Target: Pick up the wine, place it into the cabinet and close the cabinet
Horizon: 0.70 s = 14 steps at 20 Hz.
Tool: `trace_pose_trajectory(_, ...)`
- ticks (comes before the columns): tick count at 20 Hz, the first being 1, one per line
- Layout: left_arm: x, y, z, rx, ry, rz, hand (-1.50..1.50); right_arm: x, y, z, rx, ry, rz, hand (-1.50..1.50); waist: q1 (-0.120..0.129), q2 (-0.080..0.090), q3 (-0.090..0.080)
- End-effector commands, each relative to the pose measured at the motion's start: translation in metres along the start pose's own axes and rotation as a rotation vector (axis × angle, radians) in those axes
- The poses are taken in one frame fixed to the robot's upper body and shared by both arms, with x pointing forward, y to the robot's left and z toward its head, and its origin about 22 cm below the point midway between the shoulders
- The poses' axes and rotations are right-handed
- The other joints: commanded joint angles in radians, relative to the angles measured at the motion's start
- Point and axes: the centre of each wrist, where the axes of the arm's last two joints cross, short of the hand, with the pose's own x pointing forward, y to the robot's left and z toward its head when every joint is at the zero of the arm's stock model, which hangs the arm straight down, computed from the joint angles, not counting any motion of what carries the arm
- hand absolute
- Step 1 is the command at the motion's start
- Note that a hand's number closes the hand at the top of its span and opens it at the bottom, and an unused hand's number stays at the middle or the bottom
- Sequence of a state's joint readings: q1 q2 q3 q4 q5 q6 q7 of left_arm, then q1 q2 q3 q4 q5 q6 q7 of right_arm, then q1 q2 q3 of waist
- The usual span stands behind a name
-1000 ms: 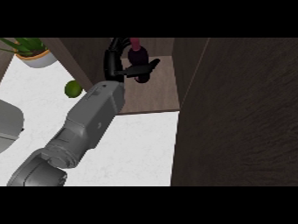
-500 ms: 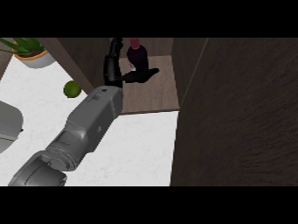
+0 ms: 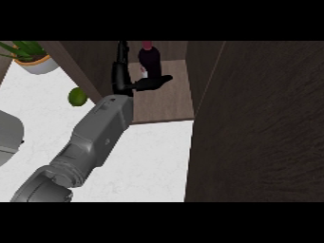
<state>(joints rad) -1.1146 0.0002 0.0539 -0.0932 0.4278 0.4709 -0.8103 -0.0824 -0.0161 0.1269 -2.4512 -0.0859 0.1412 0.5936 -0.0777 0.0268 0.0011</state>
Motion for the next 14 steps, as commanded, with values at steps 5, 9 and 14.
trace_pose_trajectory(5, -0.018, 0.022, 0.007, -0.032, -0.001, 0.034, -1.5, 0.008, 0.007, 0.006, 0.035, -0.018, -0.031, -1.5, 0.014, -0.002, -0.003)
trace_pose_trajectory(9, -0.018, 0.031, 0.003, -0.073, -0.021, 0.068, -1.5, 0.0, 0.005, 0.002, 0.011, -0.015, -0.033, -1.5, 0.016, -0.001, -0.003)
trace_pose_trajectory(14, -0.027, 0.018, 0.02, -0.129, -0.007, 0.108, -1.5, -0.002, -0.002, 0.007, 0.023, -0.018, -0.014, -1.5, 0.011, 0.001, -0.002)
